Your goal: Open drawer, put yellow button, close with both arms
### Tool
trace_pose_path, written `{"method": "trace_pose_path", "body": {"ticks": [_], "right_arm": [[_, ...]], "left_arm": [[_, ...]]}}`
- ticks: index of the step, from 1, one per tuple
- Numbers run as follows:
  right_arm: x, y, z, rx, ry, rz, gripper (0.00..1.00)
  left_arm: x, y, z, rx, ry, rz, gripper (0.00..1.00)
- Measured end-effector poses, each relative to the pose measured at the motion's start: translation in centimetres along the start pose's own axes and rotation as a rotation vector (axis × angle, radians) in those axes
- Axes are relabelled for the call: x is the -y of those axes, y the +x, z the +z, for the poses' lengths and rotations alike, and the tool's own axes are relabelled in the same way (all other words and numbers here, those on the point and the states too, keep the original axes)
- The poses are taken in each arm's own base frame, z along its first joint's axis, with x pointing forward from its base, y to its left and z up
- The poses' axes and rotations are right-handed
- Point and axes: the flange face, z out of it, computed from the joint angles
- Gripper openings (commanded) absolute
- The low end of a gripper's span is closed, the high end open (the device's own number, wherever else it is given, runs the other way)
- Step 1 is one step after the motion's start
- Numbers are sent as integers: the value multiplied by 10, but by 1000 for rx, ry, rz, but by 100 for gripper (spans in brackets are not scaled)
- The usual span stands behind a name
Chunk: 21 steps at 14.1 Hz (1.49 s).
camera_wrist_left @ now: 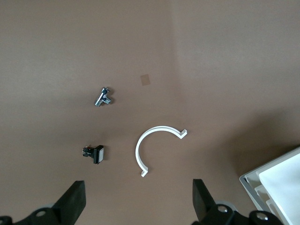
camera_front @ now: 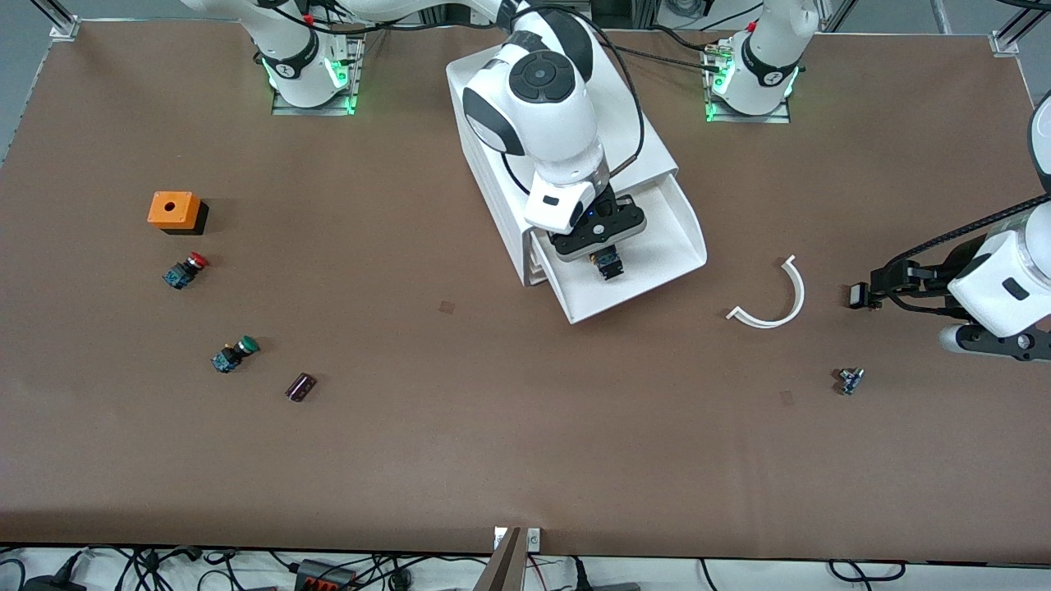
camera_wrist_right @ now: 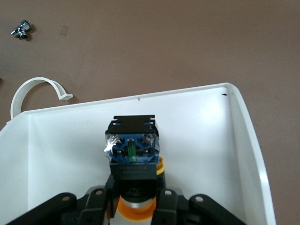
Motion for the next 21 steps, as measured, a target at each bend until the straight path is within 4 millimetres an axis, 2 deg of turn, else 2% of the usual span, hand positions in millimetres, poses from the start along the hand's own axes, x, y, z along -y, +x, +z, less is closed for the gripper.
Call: {"method": "trace_pose_path", "body": {"ticks": [5, 11, 12, 13, 14, 18, 21], "right_arm": [[3, -2, 10, -8, 7, -4, 0], [9, -11, 20, 23, -6, -15, 0], [9, -11, 20, 29, -9, -16, 15], [9, -11, 19, 33, -12, -17, 85], [9, -12, 19, 35, -13, -17, 100], [8, -8, 15, 27, -12, 10, 100], [18, 4, -17, -22, 21, 45, 100]], "left_arm": [[-8, 0, -3, -5, -1, -84, 100], [-9, -2, -11, -20, -2, -101, 100], [-10, -2, -11, -20, -2, -100, 100], [-10, -2, -11, -20, -3, -99, 100], [-11, -2, -11, -20, -3, -99, 100], [-12, -2, -11, -20, -3, -97, 100], [-12, -2, -11, -20, -4, -97, 100]]}}
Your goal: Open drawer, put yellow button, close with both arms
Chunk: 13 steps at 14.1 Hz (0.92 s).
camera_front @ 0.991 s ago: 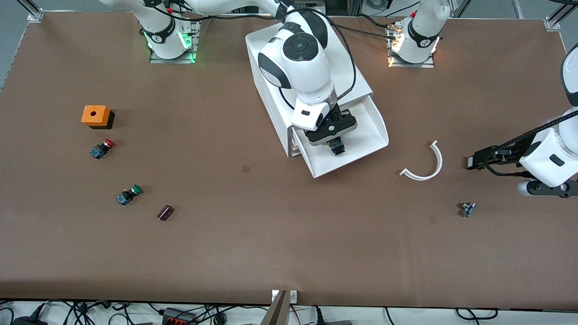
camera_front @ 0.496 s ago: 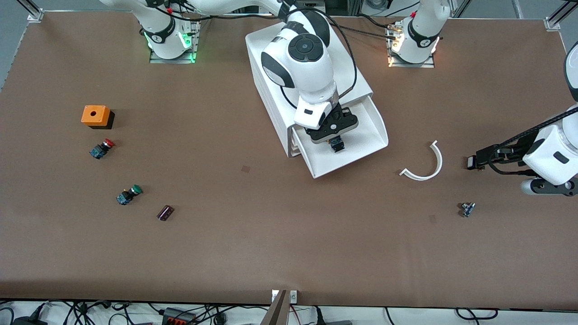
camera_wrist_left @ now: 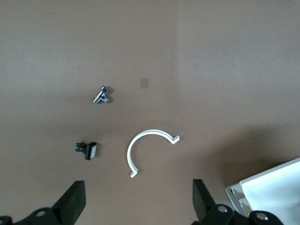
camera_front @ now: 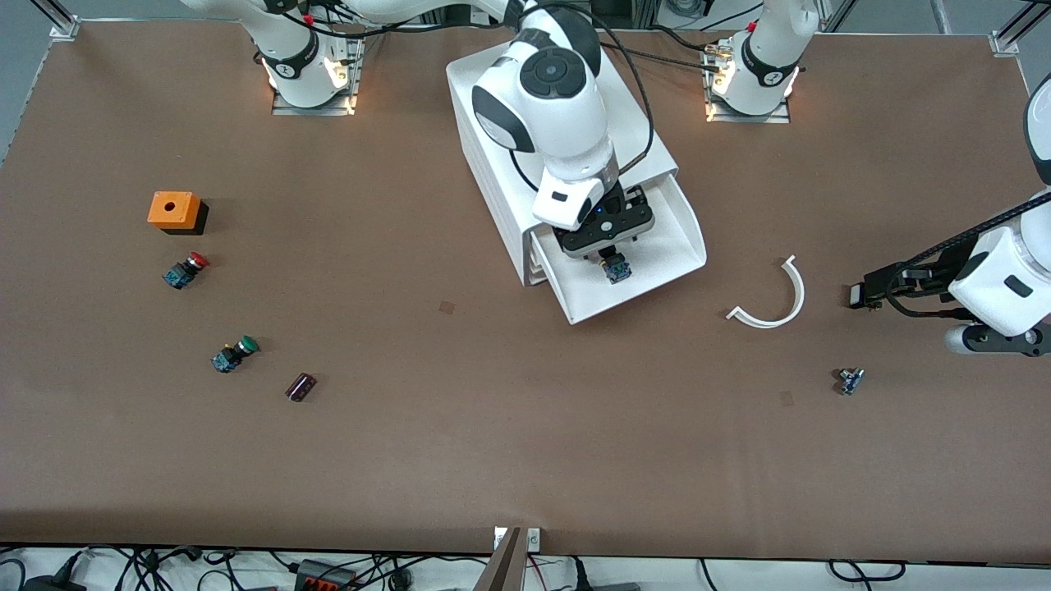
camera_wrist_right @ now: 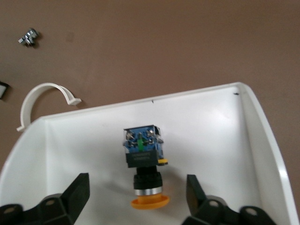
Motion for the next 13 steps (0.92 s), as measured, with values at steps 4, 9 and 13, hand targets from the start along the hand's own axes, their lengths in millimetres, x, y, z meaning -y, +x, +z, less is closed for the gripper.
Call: {"method": "trace_pose_path", "body": {"ticks": [4, 9, 13], "right_arm": [[-2, 16, -40, -45, 14, 20, 100], [-72, 41, -70, 16, -176, 98, 100], [-144, 53, -64, 105, -355, 177, 100]], "left_arm": [[-3, 0, 0, 0, -2, 5, 100], [-34, -8, -3, 20, -18, 27, 100], [-86, 16, 33, -75, -52, -108, 100]]}}
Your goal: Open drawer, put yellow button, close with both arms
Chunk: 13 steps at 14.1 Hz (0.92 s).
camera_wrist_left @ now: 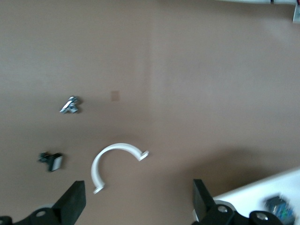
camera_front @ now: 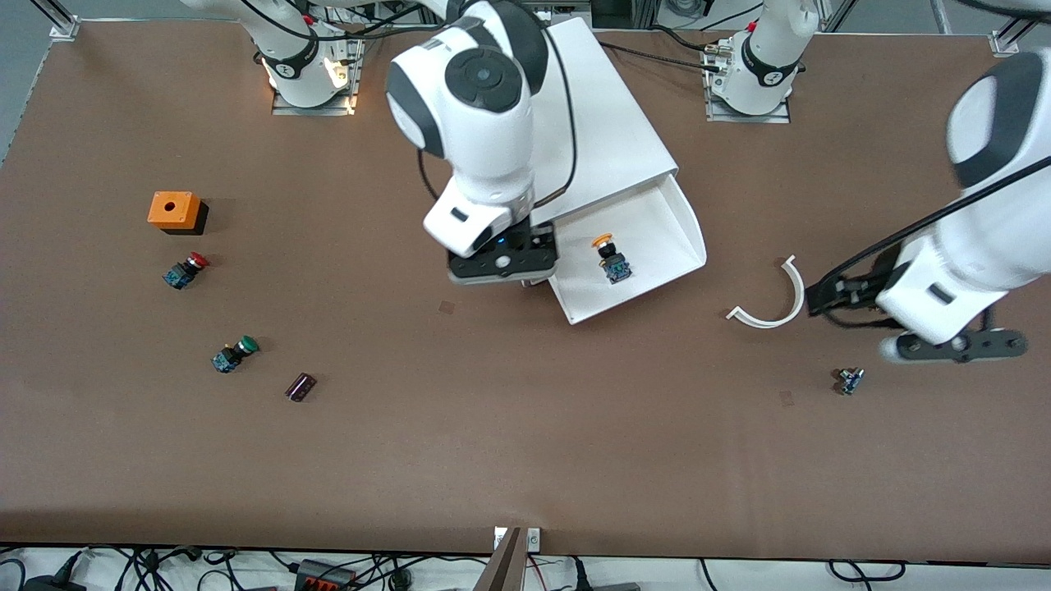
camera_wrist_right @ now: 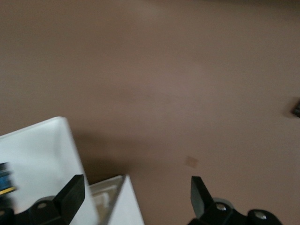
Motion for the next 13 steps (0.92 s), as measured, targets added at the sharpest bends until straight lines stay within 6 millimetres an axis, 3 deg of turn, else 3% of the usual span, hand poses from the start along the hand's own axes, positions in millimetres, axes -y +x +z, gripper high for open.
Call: {"method": "trace_pose_path", "body": {"ticks": [2, 4, 6, 9, 11, 13], "right_arm": [[-54, 23, 16, 76, -58, 8, 100], [-118, 52, 30, 120, -76, 22, 100], [-179, 75, 44, 161, -49, 91, 100], [-262, 92, 60, 223, 24, 177, 100], [-302, 96, 60, 238, 34, 182, 100], [-324, 96, 53, 236, 40, 201, 100]], "left_arm": [[-30, 4, 44, -6, -48, -72, 100], [-47, 2, 83, 24, -97, -143, 100], [-58, -5, 112, 54, -127, -202, 100], [-90, -27, 148, 79, -138, -193, 100], [-114, -45, 168, 97, -128, -164, 100], [-129, -57, 180, 111, -119, -145, 100]]}}
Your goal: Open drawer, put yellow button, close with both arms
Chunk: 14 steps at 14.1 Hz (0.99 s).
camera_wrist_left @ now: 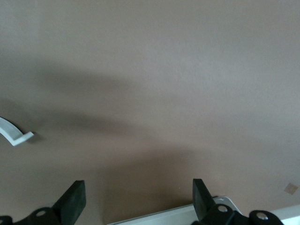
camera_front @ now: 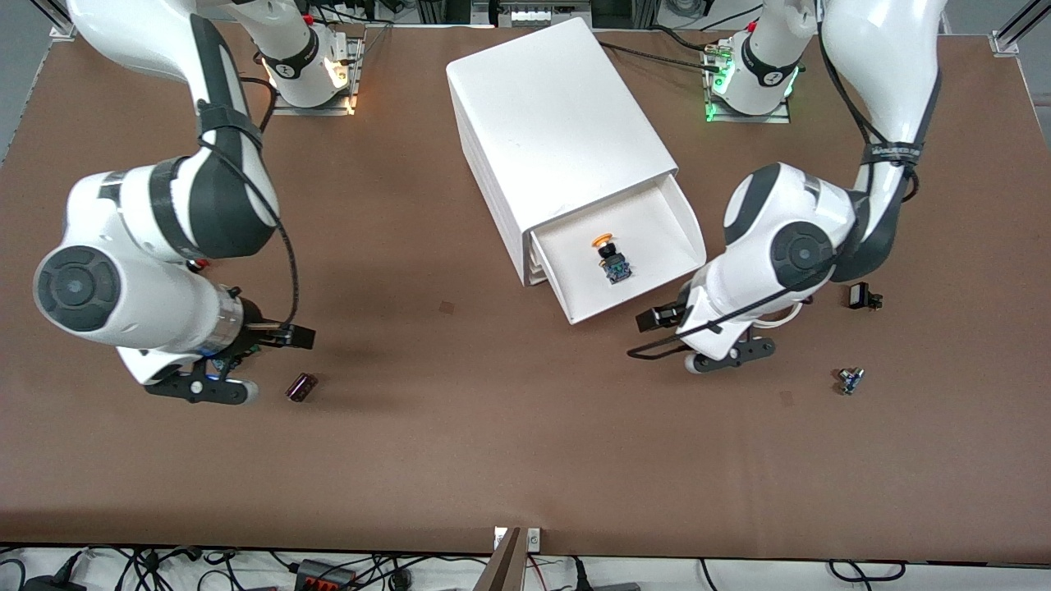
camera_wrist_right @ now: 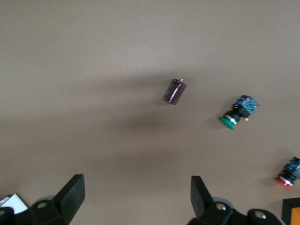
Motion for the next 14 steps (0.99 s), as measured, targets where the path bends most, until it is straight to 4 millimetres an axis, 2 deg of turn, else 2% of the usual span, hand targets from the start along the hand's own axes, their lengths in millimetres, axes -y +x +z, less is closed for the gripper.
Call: {"method": "trace_pose_path", "body": {"ticks": [4, 8, 11, 14], "right_arm": [[-30, -1, -29, -24, 19, 37, 100], [-68, -6, -53, -40, 40, 85, 100], [-108, -18, -77, -52, 62, 120, 100], [-160, -31, -99, -81, 61, 64, 100]], "left_arm": [[-11, -23, 18, 37, 21, 4, 100], [-44, -72, 22, 70, 24, -69, 100], [-62, -105, 30, 97, 38, -81, 100], [-71, -129, 36, 116, 55, -89, 100]]}}
